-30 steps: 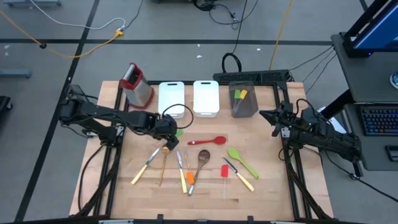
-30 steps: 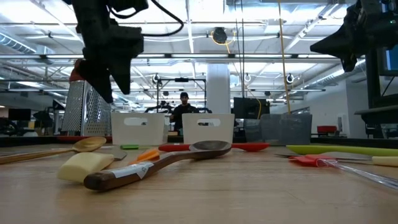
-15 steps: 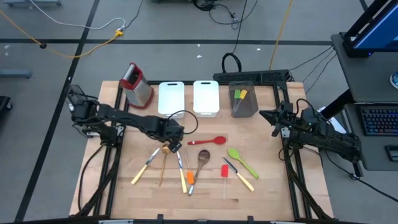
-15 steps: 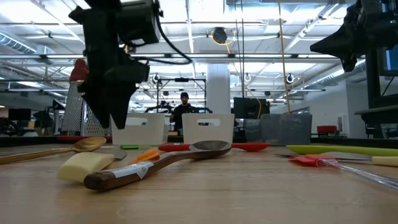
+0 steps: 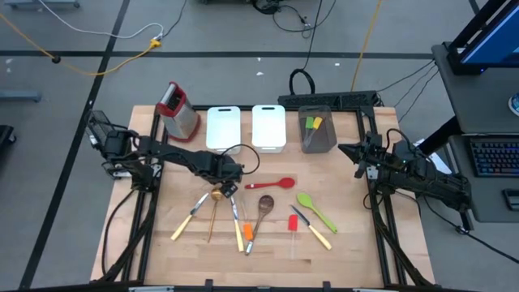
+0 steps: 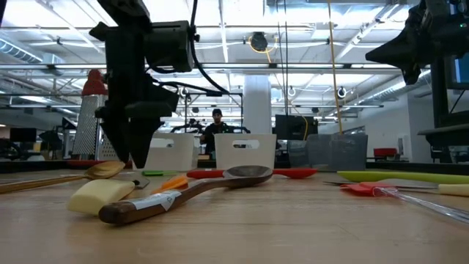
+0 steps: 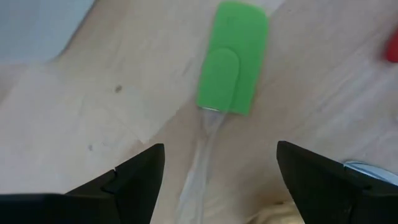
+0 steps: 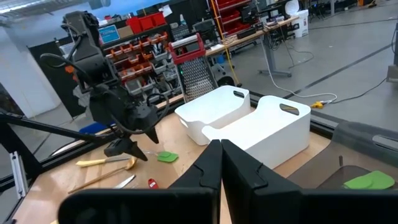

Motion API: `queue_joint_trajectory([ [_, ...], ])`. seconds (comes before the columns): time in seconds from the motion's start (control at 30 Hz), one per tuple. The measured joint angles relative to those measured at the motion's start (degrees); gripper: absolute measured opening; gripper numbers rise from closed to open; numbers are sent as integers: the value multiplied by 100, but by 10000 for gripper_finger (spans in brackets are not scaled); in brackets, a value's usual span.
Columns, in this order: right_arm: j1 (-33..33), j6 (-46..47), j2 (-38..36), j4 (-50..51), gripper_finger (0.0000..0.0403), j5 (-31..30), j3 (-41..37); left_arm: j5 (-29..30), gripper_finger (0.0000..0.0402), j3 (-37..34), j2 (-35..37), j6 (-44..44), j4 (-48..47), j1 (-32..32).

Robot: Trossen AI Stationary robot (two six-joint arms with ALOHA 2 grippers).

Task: Pick & Place Kitchen Items
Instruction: Put the green silicone spatula into the black bin

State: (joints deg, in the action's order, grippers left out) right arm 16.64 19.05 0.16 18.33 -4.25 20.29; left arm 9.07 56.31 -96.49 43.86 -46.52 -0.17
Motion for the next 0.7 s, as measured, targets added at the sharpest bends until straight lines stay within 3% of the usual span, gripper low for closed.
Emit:
queue_joint_trajectory([
  [0.17, 0, 2, 0, 0, 0, 2, 0, -19, 299, -24, 1, -344, 44, 175],
  [0.37, 0, 0, 0, 0, 0, 4, 0, -610, 288, -560, 29, -445, 776, 320],
  [0.6, 0, 12, 0, -2, 0, 4, 0, -657, 281, -966, 61, -366, 1092, 311],
  [0.7, 0, 37, 0, 0, 0, 4, 0, -661, 257, -971, 58, -329, 1113, 314],
])
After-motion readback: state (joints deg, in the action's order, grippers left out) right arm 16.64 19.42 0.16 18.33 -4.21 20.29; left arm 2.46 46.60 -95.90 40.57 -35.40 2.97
